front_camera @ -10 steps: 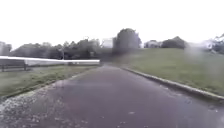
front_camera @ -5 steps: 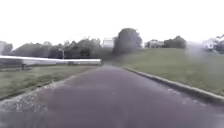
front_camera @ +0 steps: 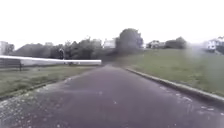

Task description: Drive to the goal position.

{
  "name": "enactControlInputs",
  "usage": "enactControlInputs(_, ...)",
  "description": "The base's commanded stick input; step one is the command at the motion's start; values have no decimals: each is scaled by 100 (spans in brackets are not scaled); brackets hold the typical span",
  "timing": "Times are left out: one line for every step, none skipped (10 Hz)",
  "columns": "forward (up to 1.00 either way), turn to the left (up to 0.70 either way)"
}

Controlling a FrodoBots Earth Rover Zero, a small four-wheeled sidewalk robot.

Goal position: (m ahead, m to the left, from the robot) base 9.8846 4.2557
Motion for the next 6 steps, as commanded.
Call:
enactControlInputs(70, 14)
enactControlInputs(70, 14)
enactControlInputs(70, 14)
enactControlInputs(70, 14)
enactControlInputs(70, 14)
enactControlInputs(70, 14)
